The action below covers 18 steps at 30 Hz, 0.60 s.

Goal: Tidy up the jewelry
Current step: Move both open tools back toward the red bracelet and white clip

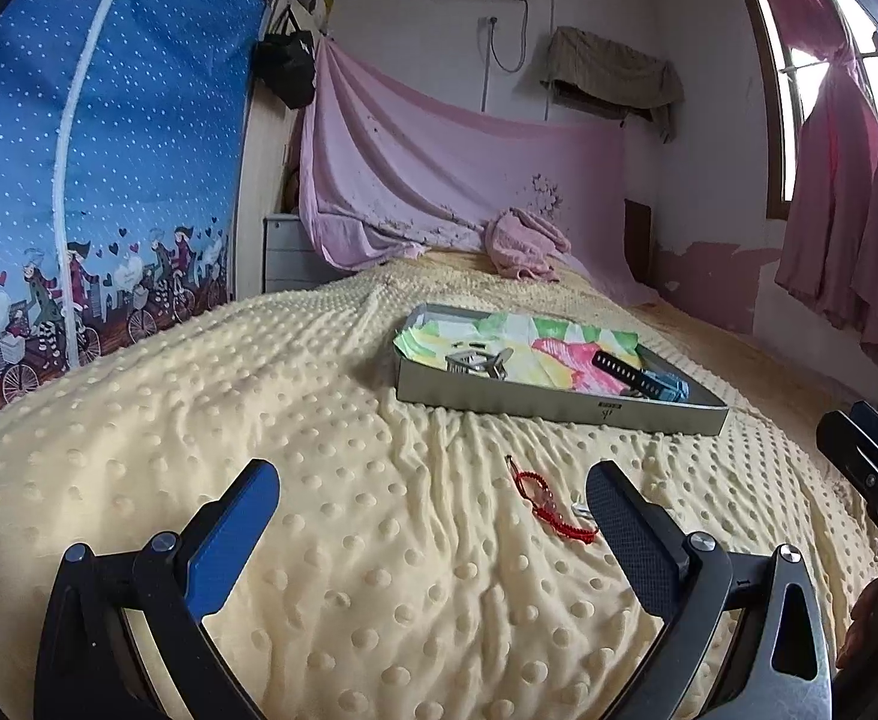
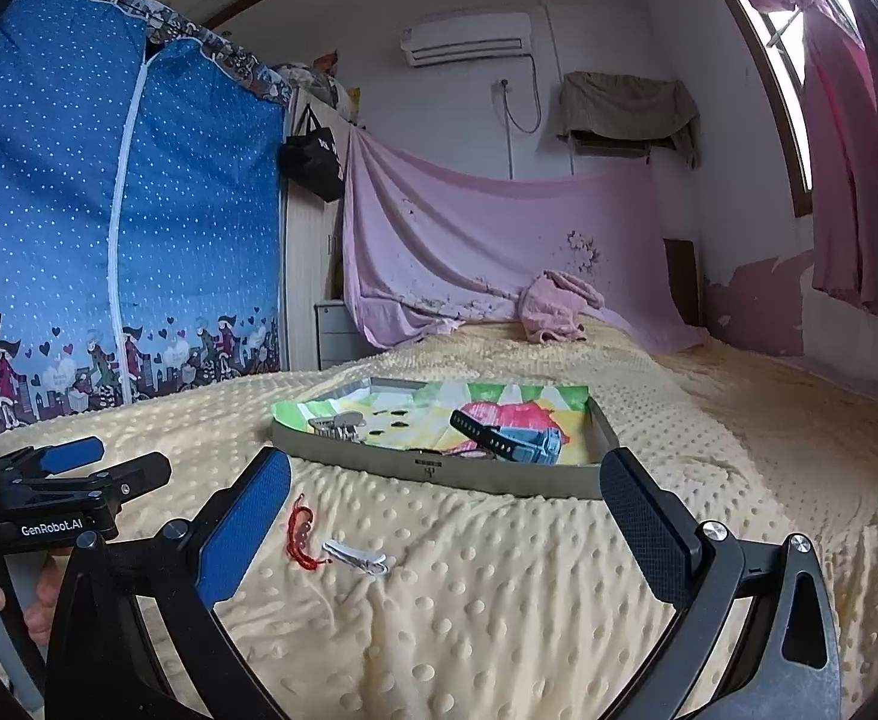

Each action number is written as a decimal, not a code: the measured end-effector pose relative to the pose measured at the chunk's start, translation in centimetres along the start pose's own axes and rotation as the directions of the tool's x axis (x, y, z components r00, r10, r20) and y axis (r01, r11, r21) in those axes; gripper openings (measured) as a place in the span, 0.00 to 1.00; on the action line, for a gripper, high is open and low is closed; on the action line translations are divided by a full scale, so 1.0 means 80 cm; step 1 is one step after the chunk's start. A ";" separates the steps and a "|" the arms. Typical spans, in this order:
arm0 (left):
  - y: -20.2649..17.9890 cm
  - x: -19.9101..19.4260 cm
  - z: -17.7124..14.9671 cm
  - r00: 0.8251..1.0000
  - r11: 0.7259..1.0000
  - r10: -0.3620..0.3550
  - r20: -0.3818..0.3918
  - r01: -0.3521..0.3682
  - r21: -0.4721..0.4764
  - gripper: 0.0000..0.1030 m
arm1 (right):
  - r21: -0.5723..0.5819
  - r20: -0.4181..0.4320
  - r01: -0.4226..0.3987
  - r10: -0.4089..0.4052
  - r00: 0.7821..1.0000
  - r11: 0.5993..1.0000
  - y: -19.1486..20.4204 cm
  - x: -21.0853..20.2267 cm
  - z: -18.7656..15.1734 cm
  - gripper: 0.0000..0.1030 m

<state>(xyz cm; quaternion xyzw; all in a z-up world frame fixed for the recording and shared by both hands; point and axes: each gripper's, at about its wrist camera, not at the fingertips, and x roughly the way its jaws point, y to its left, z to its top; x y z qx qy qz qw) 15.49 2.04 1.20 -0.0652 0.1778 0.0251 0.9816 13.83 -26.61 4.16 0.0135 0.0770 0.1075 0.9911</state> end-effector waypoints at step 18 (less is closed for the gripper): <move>-0.023 0.097 0.000 0.934 0.972 -0.209 -0.291 0.231 0.044 0.70 | 0.086 -0.352 -0.107 0.131 0.927 0.991 -0.021 0.120 -0.038 0.73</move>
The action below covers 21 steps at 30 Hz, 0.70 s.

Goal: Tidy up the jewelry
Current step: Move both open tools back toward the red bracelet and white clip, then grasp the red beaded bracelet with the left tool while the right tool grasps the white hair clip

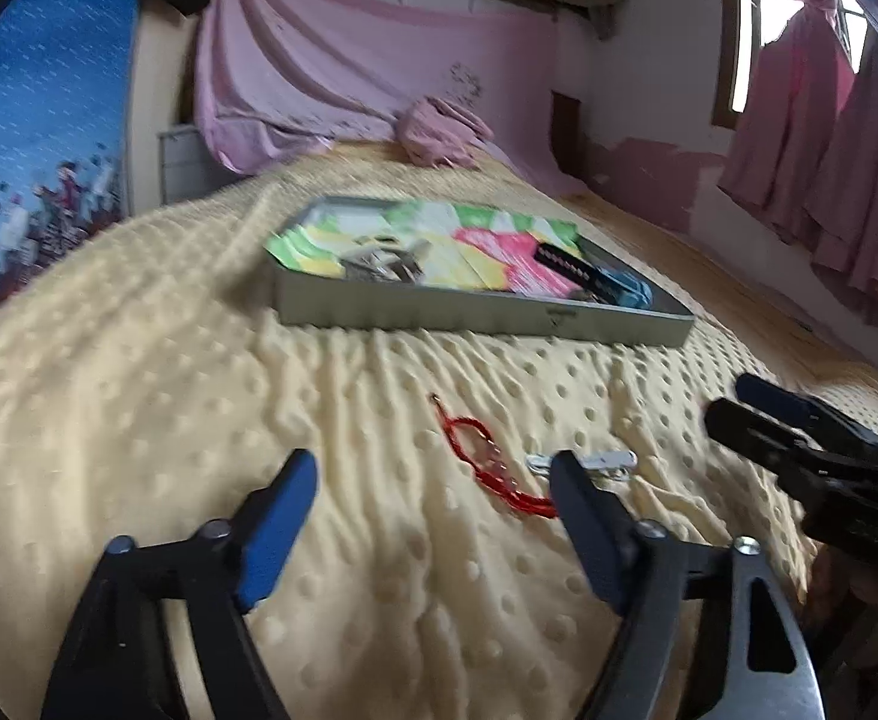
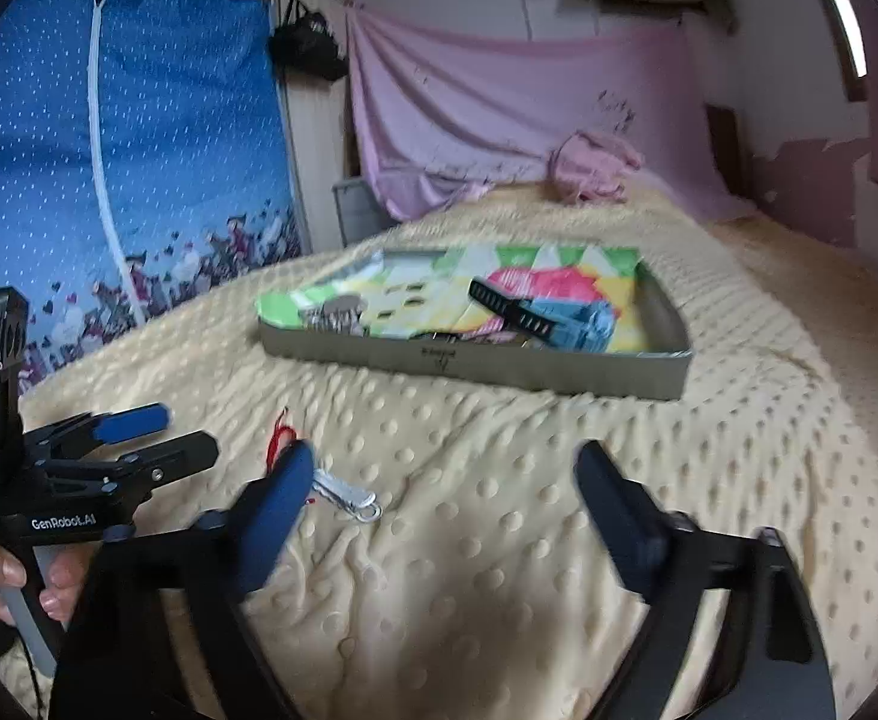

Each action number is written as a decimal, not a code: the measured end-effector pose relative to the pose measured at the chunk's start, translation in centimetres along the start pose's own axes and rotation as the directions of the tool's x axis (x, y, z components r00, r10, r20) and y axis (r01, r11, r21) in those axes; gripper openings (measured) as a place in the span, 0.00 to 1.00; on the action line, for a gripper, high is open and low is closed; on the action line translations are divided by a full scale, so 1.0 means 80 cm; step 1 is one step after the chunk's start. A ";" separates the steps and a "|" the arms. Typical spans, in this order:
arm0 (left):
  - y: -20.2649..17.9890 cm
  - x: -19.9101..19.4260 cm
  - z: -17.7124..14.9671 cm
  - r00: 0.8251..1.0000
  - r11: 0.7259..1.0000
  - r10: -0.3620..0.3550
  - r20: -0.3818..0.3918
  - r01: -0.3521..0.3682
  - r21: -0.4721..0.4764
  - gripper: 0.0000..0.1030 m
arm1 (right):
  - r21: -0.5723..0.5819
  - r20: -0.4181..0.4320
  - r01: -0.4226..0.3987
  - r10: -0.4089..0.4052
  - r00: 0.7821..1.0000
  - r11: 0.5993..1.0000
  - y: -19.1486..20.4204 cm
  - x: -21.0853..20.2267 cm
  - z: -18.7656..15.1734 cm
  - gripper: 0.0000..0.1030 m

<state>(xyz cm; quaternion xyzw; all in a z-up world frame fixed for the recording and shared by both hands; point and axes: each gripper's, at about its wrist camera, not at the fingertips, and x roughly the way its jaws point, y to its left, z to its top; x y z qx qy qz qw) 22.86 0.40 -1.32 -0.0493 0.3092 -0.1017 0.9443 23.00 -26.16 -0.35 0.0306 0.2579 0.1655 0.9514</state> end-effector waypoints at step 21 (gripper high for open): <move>-0.002 0.068 0.009 0.971 0.988 -0.151 -0.188 0.147 -0.037 0.31 | -0.107 -0.181 -0.170 0.149 0.972 0.980 0.031 0.062 -0.015 0.26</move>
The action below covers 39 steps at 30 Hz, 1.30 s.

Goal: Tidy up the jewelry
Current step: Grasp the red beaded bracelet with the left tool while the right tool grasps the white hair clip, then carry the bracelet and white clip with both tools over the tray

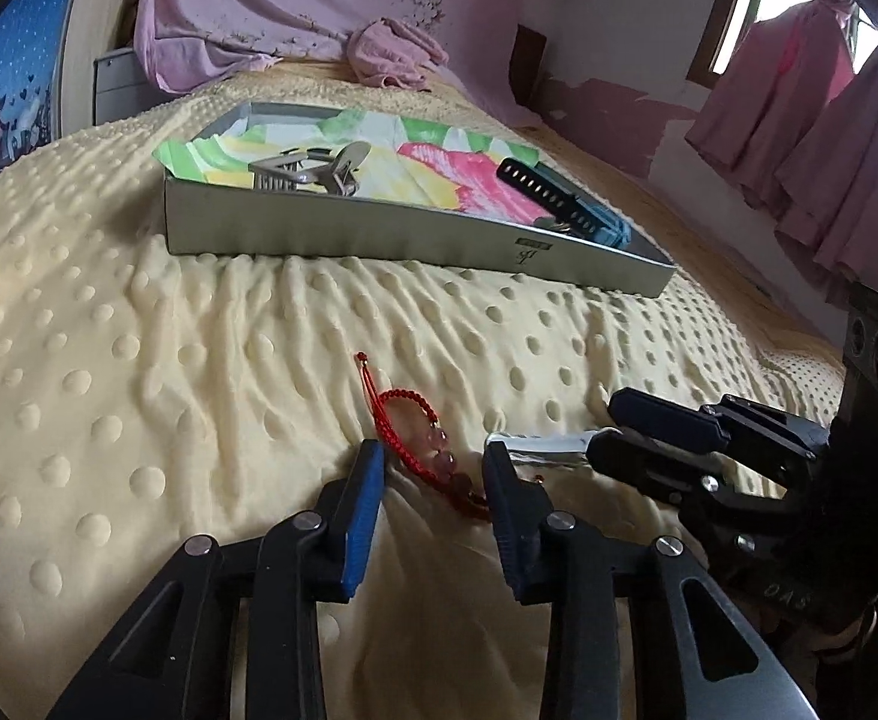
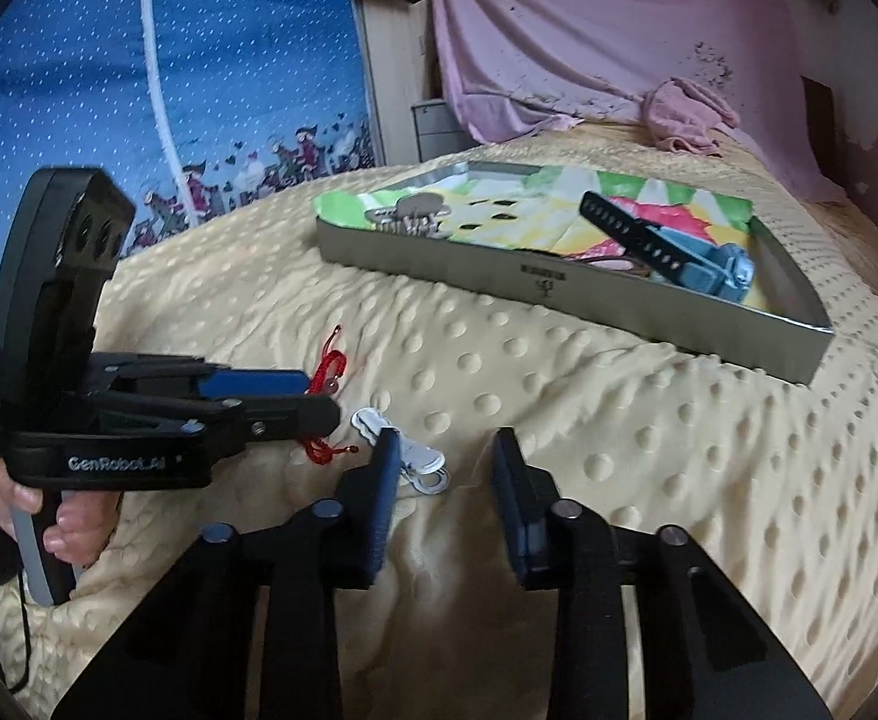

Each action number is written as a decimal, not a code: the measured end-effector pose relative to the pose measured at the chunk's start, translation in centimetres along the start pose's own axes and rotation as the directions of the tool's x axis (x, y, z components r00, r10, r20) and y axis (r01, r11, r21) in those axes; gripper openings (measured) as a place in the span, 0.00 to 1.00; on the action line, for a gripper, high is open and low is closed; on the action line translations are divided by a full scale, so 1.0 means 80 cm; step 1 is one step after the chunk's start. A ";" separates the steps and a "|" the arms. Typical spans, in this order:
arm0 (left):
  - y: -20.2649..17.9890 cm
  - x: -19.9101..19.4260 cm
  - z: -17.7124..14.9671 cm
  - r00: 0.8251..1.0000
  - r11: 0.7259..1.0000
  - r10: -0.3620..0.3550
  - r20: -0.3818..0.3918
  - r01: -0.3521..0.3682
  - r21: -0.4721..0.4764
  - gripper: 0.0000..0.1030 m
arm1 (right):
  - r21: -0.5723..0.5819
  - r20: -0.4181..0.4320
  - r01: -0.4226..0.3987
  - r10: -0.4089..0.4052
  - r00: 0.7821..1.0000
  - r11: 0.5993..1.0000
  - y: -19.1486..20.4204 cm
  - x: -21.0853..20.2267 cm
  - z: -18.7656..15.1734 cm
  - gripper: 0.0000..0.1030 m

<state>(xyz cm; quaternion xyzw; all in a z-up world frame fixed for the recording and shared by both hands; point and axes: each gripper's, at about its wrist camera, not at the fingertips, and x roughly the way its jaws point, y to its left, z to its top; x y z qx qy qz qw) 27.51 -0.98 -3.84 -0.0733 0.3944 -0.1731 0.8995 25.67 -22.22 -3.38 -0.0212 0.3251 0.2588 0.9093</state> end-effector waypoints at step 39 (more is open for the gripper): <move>-0.005 -0.035 -0.027 0.980 0.996 0.071 0.184 -0.080 0.044 0.10 | 0.116 0.147 -0.023 0.005 0.989 0.993 -0.026 -0.024 -0.007 0.14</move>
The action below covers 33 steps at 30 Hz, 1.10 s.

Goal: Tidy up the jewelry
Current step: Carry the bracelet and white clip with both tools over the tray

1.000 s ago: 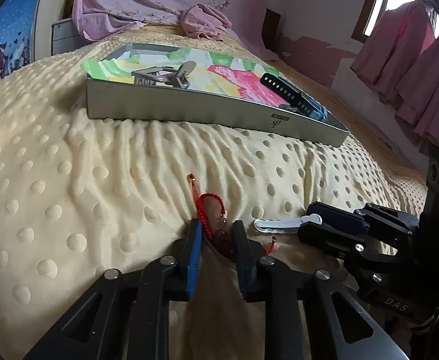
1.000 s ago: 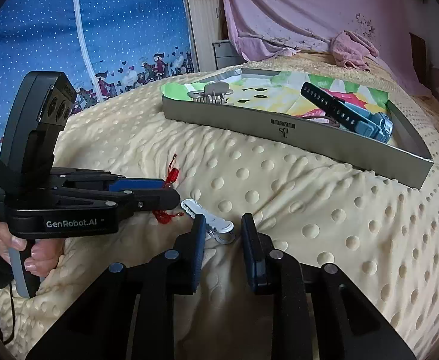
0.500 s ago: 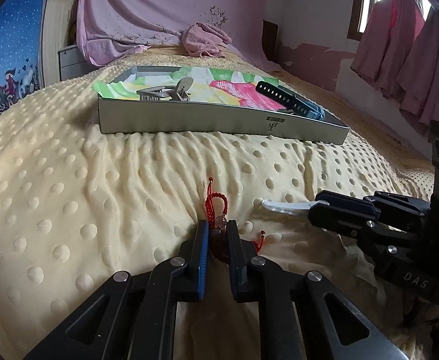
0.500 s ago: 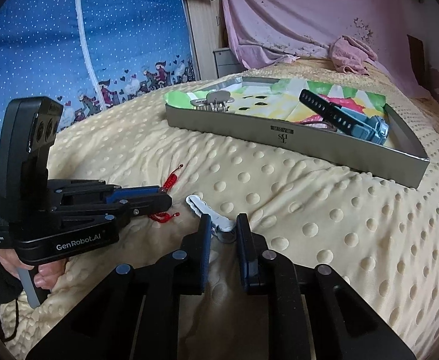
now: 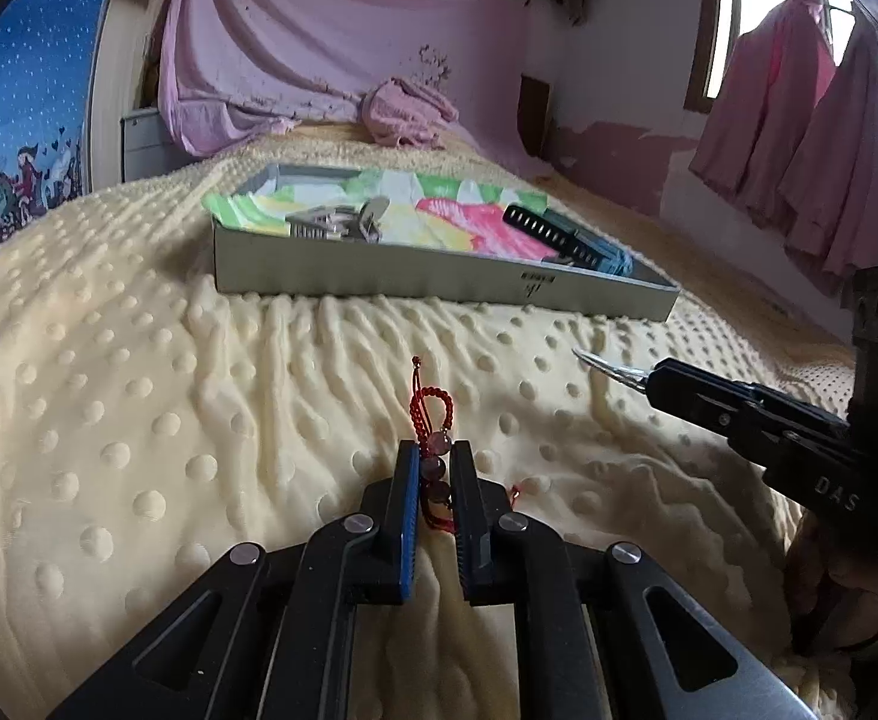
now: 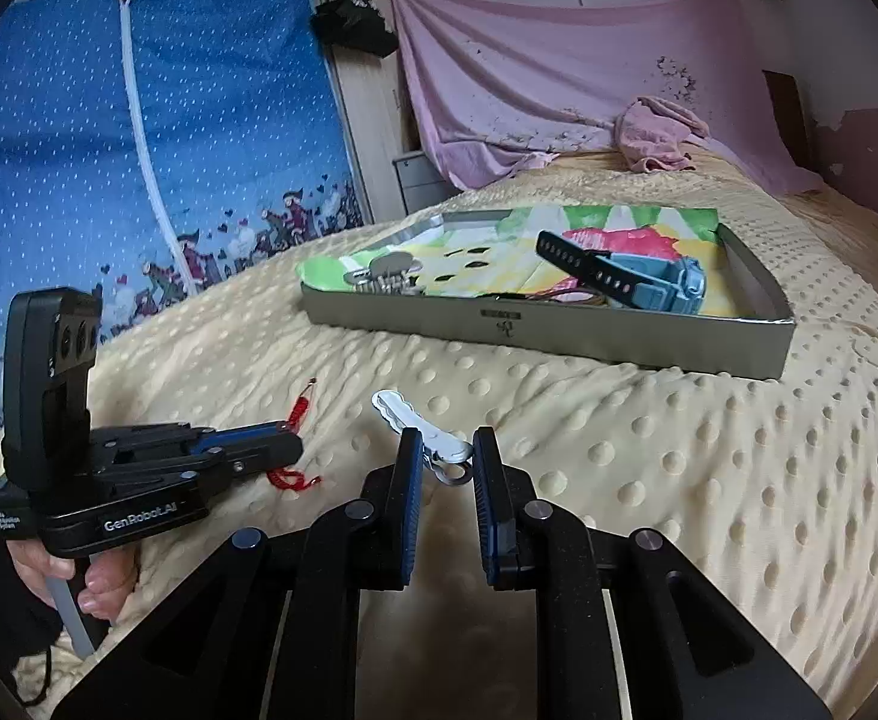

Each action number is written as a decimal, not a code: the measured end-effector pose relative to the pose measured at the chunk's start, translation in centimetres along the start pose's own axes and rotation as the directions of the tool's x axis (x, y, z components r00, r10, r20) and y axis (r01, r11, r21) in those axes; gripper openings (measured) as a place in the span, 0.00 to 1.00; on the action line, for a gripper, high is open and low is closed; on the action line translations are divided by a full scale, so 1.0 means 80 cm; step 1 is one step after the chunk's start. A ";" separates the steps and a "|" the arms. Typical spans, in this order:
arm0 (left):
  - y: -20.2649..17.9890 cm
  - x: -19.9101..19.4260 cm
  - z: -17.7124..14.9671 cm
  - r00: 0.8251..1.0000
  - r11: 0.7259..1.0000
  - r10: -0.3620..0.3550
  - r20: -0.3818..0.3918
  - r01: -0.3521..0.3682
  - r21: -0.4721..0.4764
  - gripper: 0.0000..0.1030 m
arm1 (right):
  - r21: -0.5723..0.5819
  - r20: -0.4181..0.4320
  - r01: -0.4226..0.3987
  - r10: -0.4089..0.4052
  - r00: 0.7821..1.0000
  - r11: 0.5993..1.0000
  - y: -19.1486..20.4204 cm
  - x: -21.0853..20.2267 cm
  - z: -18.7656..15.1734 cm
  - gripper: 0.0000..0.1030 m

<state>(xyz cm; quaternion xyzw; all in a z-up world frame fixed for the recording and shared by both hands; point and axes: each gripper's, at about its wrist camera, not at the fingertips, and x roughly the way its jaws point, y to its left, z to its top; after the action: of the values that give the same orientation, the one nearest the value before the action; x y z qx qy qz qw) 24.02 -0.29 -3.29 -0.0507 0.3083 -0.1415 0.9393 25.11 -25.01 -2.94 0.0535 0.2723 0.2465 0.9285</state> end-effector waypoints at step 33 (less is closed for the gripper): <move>-0.009 0.137 0.156 0.997 0.992 0.071 -0.013 -0.072 -0.100 0.10 | 0.231 0.126 0.300 -0.334 0.934 0.926 -0.079 0.076 0.107 0.14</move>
<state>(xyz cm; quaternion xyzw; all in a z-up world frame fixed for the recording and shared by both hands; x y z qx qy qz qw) 39.70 -4.12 0.66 -0.0859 0.3212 -0.0925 0.9386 36.80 -27.31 -0.09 0.1253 0.2246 0.0577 0.9646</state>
